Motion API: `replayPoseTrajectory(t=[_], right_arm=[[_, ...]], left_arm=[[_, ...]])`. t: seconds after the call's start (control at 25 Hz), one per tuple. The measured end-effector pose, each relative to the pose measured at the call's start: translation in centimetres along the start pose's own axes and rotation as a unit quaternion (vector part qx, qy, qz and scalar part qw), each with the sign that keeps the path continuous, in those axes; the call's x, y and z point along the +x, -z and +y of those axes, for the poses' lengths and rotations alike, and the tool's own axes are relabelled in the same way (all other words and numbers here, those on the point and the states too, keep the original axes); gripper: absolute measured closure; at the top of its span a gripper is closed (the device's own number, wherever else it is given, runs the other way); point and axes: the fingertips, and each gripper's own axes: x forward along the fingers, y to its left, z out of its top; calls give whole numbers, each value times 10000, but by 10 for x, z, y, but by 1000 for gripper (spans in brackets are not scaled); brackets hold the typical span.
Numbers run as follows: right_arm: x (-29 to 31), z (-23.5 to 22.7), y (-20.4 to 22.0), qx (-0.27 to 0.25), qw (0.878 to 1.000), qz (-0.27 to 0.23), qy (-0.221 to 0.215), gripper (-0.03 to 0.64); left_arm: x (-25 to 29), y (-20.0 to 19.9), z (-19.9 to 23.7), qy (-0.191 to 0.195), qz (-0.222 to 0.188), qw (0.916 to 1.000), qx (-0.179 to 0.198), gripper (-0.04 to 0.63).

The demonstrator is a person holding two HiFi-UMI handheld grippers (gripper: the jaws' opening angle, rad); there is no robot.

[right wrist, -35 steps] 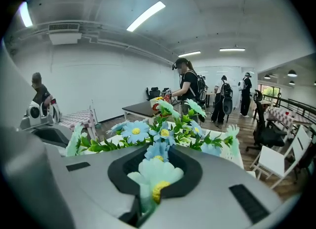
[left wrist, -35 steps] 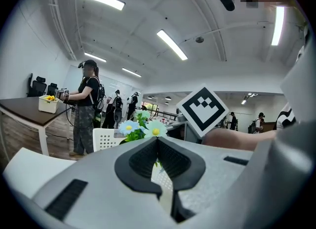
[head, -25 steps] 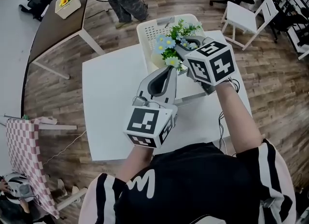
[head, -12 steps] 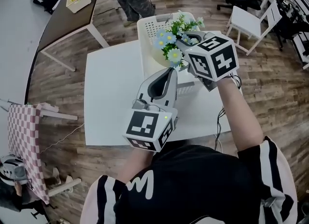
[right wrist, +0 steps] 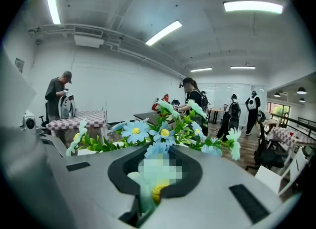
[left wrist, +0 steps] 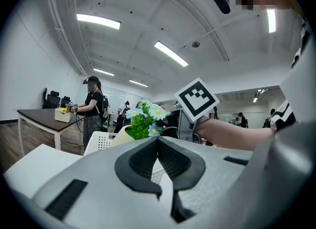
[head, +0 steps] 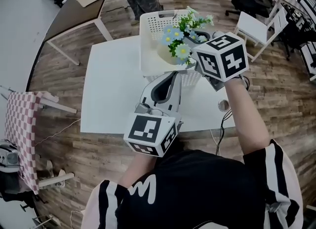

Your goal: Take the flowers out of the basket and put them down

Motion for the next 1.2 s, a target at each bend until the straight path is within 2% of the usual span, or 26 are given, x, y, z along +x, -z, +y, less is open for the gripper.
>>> replayPoseTrajectory(t=[0.24,0.68,0.96,1.2], right_arm=[[-34,11,1,-203,9998,-50,-24,577],[-81,39,24,-182,9993,-111,-303,577],[-89,54,38,-195,9990,-75,-384,577],[-91,71,52,-176,9993,-6,-329,577]], left_arm=[[-14,6,-27,-57,-47,9999,-74,591],[-35,31,-76,-155,35,9996,-233,591],[-51,45,-81,-204,42,9992,-347,591],[-66,53,-76,-68,-4,9997,-244,591]])
